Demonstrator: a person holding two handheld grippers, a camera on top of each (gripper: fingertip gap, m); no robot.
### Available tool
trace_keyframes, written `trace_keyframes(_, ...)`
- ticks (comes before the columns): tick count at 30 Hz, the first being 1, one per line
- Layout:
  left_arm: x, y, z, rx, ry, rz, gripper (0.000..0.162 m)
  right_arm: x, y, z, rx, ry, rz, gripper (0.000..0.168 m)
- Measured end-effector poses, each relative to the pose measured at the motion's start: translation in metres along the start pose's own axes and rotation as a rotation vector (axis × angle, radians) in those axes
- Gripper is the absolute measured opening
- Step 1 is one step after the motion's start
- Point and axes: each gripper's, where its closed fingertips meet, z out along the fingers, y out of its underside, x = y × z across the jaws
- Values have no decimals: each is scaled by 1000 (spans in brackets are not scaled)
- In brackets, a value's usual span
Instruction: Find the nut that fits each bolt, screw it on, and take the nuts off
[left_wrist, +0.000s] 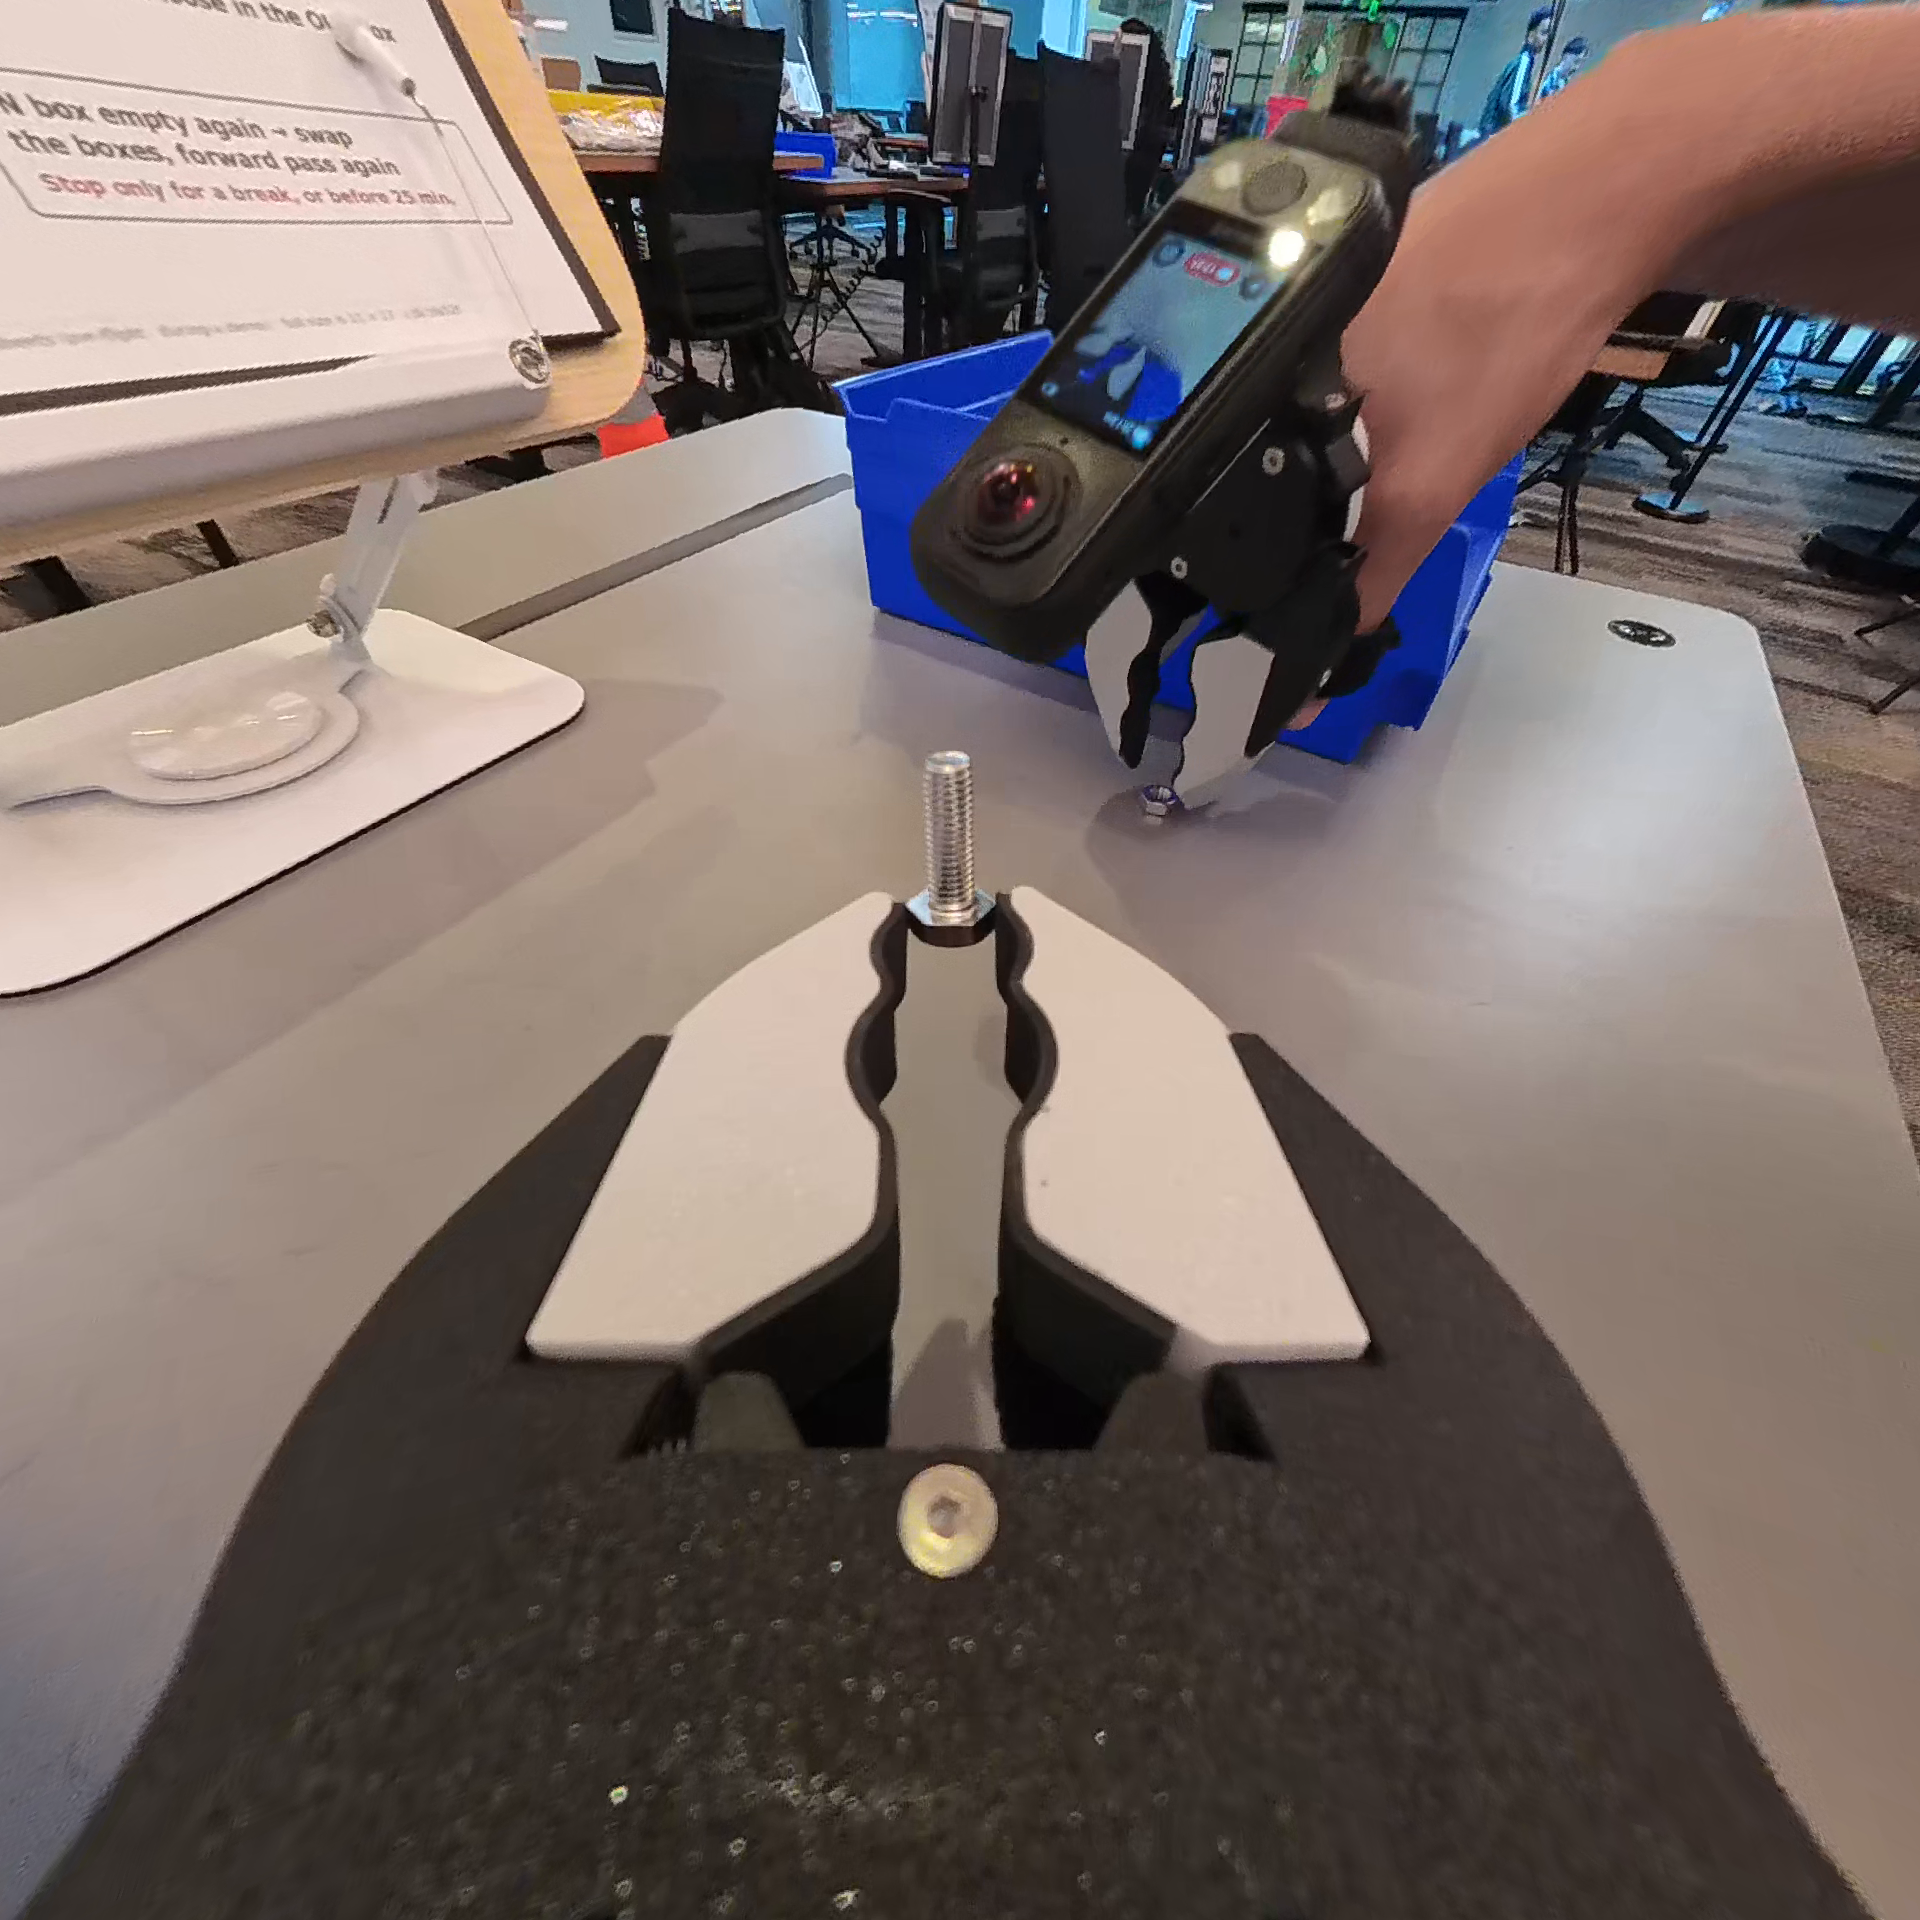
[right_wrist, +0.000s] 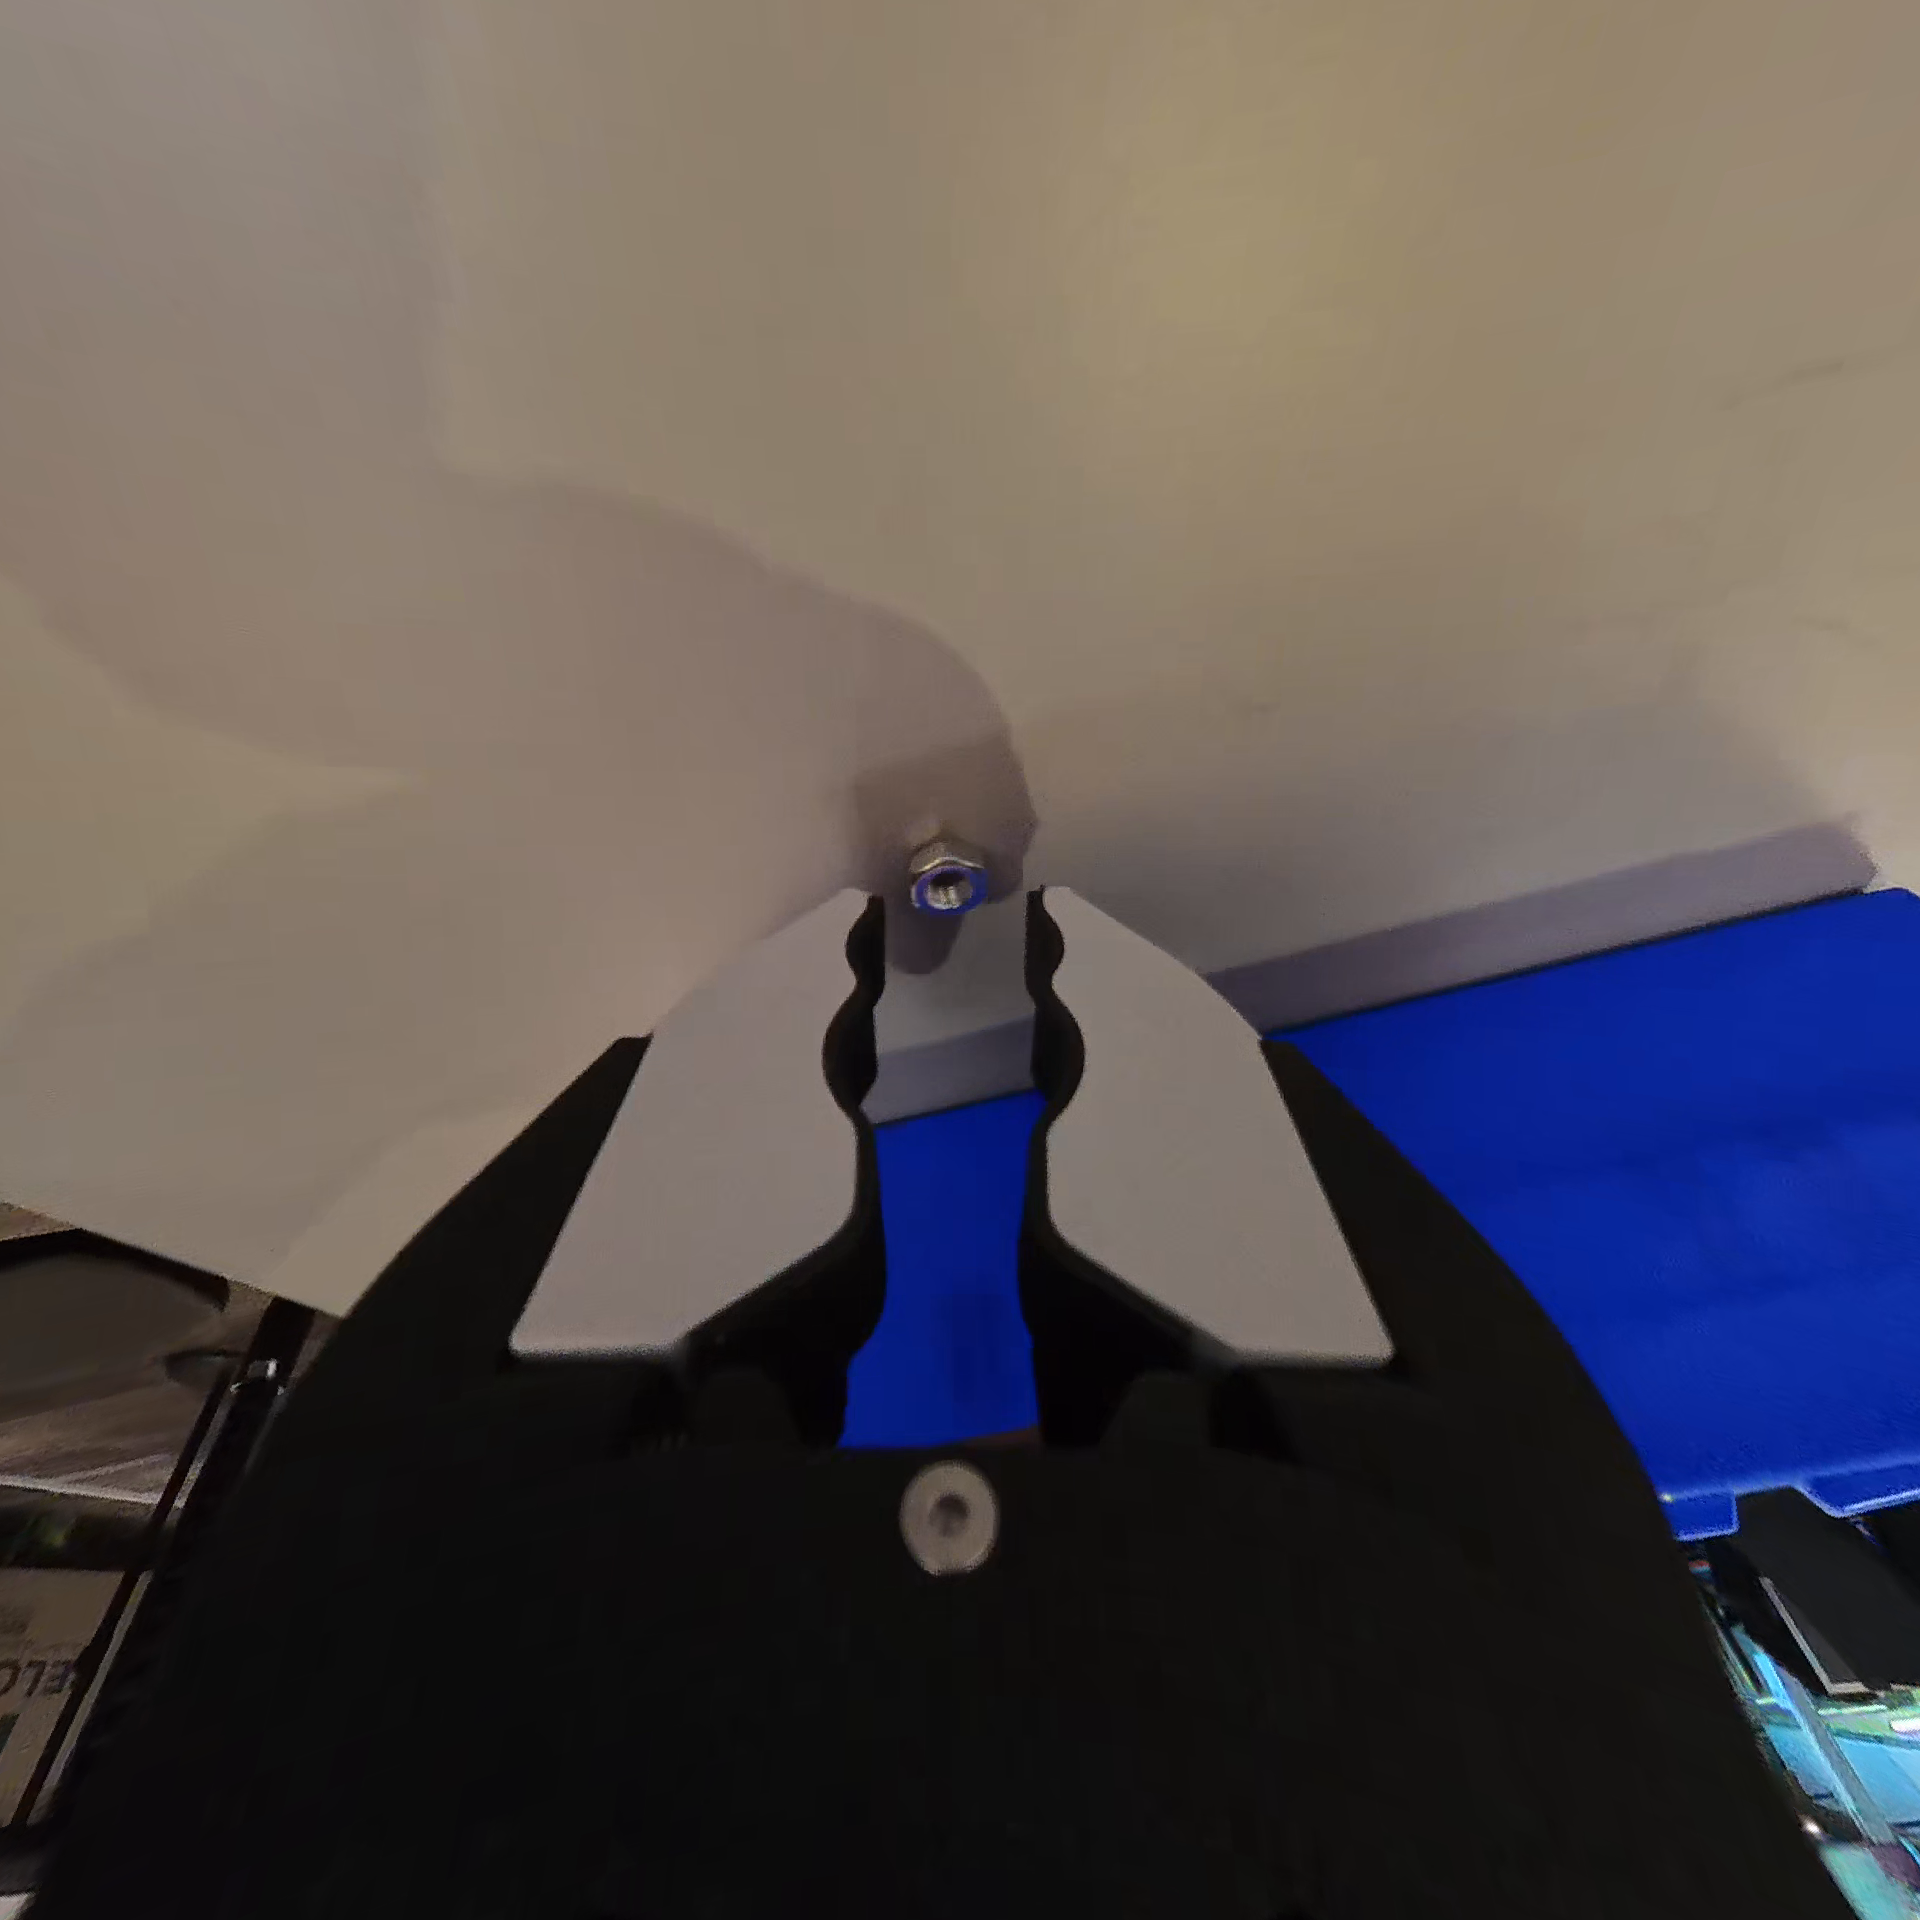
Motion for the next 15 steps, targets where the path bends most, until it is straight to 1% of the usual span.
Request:
trace_keyframes(6,0,1,0,-3,-1,10,15,6,1,9,9,38,-99,26)
trace_keyframes(12,3,2,2,-12,7,21,15,7,3,9,-13,123,-303,25)
trace_keyframes(15,5,4,4,-26,11,38,15,8,6,10,-43,120,-290,27)
